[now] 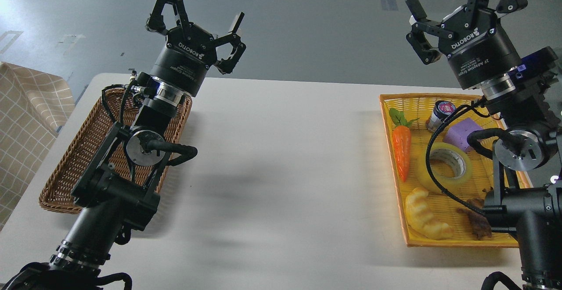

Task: Place and transfer tape with both arms
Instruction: 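Raise the right gripper up and away from the orange tray, then lower the right gripper into the tray beside the yellow tape roll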

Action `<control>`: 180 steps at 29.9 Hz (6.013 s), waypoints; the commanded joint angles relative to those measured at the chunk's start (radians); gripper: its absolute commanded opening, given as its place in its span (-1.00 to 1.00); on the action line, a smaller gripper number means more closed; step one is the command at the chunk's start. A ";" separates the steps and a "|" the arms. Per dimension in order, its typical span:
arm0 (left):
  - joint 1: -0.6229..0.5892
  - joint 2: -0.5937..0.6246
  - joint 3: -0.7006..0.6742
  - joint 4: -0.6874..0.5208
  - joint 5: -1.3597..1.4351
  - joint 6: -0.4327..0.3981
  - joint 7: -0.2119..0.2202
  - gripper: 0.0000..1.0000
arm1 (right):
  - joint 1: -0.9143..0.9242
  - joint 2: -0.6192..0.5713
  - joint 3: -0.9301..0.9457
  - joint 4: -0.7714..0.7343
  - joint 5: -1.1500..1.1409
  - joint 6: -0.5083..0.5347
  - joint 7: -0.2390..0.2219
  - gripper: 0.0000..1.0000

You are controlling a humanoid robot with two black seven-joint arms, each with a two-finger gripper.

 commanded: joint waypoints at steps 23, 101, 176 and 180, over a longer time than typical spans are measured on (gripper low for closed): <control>0.008 0.001 -0.001 -0.012 0.000 -0.014 -0.002 0.96 | -0.002 0.000 -0.007 0.003 0.002 0.000 -0.008 1.00; 0.034 -0.023 -0.011 -0.012 0.003 -0.012 -0.003 0.96 | -0.152 -0.775 -0.055 0.122 -0.478 -0.078 0.045 1.00; 0.062 -0.016 -0.012 -0.029 0.003 -0.014 -0.002 0.96 | -0.293 -0.512 -0.368 -0.077 -1.331 0.000 -0.041 0.77; 0.063 -0.013 -0.012 -0.030 0.003 -0.014 -0.002 0.96 | -0.295 -0.506 -0.366 -0.092 -1.334 0.000 -0.041 0.74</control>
